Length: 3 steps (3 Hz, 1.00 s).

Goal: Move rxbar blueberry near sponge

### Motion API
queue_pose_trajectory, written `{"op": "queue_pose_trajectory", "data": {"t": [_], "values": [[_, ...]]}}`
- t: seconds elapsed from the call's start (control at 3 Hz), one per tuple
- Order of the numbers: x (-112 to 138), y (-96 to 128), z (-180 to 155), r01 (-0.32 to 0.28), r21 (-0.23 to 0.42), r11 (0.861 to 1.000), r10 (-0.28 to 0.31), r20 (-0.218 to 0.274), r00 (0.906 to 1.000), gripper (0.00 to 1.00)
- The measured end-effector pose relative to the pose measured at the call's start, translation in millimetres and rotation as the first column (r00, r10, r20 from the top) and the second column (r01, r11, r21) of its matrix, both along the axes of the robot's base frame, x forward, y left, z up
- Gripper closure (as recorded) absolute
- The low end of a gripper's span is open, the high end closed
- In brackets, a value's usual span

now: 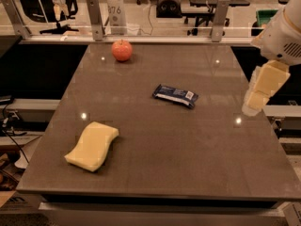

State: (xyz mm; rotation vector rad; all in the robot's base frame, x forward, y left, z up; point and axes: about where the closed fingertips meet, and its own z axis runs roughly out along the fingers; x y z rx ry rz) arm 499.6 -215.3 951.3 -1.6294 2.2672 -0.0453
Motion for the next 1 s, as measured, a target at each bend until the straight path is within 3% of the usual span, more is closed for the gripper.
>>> {"op": "queue_pose_trajectory", "data": {"t": [1.0], "values": [[66, 3, -42, 0.055, 0.132, 0.990, -0.056, -0.003, 0.9985, 0.00]]}}
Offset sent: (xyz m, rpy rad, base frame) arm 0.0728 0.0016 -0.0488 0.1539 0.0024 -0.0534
